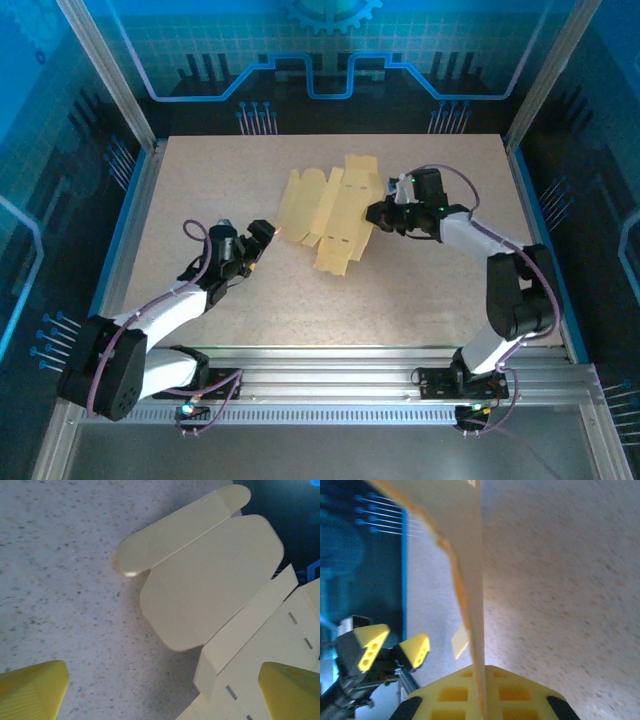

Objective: Fold the paper box

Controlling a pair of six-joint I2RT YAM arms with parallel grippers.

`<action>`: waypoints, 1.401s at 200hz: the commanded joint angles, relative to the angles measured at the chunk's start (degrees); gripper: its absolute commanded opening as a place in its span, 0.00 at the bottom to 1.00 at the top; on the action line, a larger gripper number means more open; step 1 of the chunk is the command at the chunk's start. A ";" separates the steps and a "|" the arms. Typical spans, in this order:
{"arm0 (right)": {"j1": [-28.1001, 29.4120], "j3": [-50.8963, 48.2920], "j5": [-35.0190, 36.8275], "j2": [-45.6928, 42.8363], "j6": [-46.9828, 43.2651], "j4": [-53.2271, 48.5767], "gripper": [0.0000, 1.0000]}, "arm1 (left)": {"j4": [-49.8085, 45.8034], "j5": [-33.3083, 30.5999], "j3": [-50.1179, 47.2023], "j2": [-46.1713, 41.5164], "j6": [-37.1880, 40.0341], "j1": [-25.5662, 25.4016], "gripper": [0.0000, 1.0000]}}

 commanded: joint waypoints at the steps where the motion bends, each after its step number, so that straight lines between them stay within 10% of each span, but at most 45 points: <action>1: -0.95 -1.92 -6.10 -2.86 1.36 10.12 0.00 | 6.73 4.93 1.77 -0.12 -0.17 0.37 0.99; 179: -1.04 -2.27 -14.04 -14.46 11.45 23.88 0.00 | 54.21 7.06 8.99 21.14 -20.35 -2.39 0.98; 280: -0.89 -2.78 -14.56 -15.78 10.17 20.62 0.00 | 62.07 7.57 7.79 23.96 -21.91 -0.51 0.34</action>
